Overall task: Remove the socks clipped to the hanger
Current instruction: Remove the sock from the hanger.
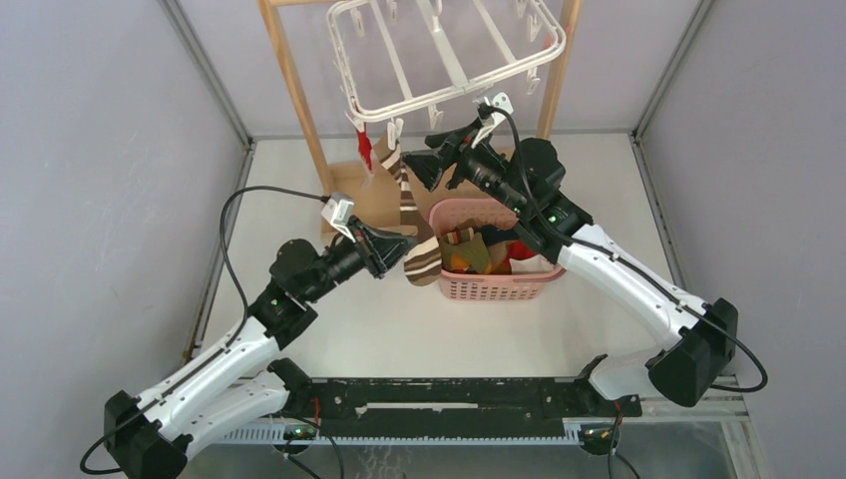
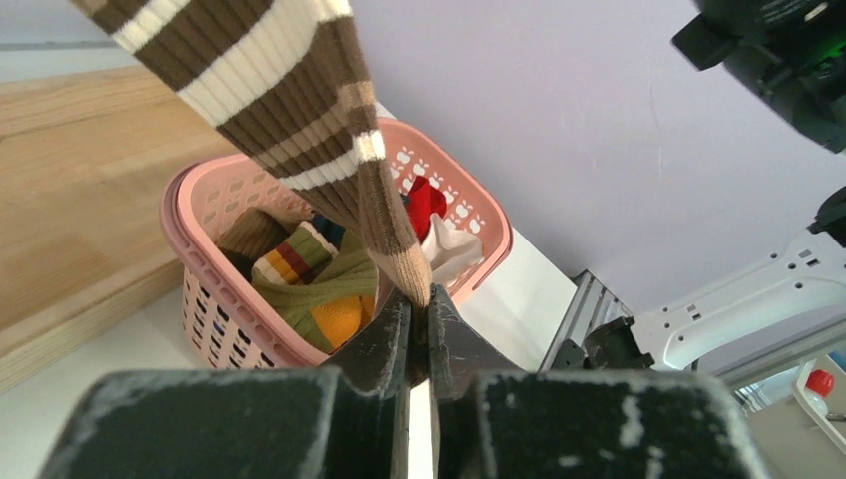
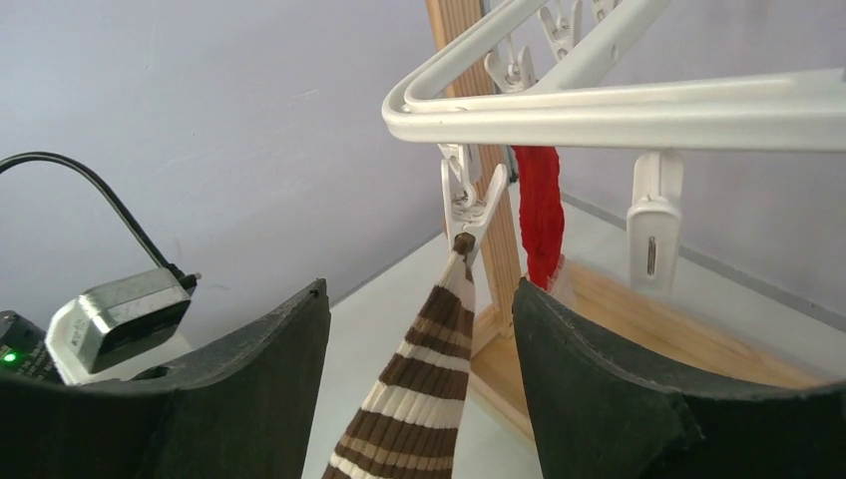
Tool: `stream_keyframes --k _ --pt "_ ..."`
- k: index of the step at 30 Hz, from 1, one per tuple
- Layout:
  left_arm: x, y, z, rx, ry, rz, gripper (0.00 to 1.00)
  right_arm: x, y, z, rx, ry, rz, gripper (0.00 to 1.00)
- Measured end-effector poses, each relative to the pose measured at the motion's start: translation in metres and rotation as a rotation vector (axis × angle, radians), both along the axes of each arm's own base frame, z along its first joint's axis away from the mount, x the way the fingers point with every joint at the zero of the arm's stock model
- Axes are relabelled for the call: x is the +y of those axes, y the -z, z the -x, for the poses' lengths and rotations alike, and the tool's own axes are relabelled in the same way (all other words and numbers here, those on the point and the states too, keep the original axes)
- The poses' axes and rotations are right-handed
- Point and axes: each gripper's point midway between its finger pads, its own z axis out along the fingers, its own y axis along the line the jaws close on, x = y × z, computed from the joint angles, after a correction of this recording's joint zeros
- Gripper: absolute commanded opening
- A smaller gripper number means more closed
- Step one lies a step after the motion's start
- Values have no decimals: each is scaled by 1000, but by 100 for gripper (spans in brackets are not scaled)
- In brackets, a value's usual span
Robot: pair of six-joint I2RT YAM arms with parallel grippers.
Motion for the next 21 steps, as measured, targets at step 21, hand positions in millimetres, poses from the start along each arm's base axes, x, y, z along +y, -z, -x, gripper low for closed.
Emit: stream_keyframes --k 21 --pt "-1 -15 3 -24 18 16 0 18 -1 -31 8 1 -30 72"
